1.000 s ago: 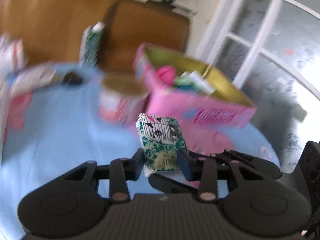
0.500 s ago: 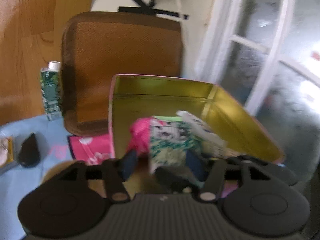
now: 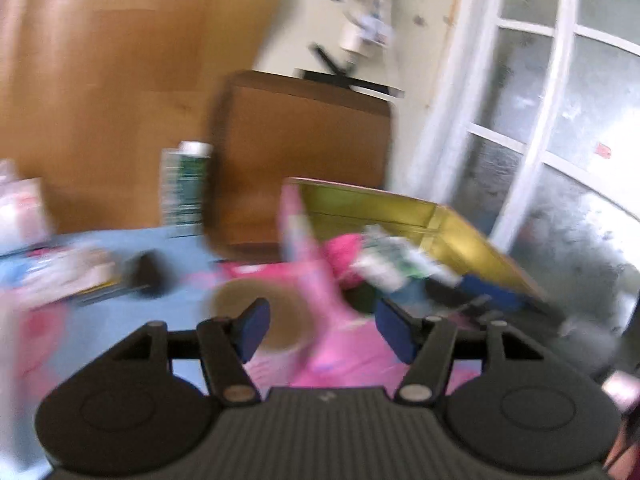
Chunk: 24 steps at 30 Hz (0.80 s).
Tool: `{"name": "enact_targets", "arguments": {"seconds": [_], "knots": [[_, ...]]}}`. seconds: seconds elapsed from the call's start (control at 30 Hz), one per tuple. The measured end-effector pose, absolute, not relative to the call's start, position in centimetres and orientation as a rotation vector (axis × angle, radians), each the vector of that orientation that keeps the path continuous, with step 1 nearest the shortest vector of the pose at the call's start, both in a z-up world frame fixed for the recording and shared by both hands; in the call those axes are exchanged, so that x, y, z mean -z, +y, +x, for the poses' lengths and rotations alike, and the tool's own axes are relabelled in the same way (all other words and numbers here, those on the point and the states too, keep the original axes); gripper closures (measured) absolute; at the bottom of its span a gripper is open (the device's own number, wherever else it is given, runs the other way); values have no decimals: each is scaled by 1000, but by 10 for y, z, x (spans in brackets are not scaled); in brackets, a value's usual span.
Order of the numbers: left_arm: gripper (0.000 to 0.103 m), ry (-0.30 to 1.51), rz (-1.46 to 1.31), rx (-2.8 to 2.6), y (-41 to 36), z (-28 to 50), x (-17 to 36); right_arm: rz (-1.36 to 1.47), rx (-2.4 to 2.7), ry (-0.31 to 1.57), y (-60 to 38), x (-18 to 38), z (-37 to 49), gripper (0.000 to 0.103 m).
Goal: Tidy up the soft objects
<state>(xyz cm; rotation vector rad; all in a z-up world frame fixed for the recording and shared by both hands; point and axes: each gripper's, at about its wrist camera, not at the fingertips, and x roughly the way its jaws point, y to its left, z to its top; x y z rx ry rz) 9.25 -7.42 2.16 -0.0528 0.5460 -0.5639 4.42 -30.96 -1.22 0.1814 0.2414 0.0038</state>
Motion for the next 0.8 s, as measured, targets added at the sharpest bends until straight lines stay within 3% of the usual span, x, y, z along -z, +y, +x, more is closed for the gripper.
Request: {"name": "enact_targets", "arguments": {"seconds": [0.13, 0.27, 0.5, 0.73, 0.8], "knots": [[43, 572, -7, 372, -12, 87, 4, 155, -167, 262, -277, 0, 40, 42], [45, 629, -67, 298, 24, 94, 25, 135, -352, 344, -227, -10, 59, 53], [41, 489, -76, 362, 32, 70, 30, 152, -437, 515, -126, -27, 175, 53], [41, 482, -179, 386, 47, 76, 27, 120, -319, 725, -76, 10, 287, 51], [40, 473, -168, 375, 46, 77, 26, 110, -316, 766, -72, 19, 307, 43]]}}
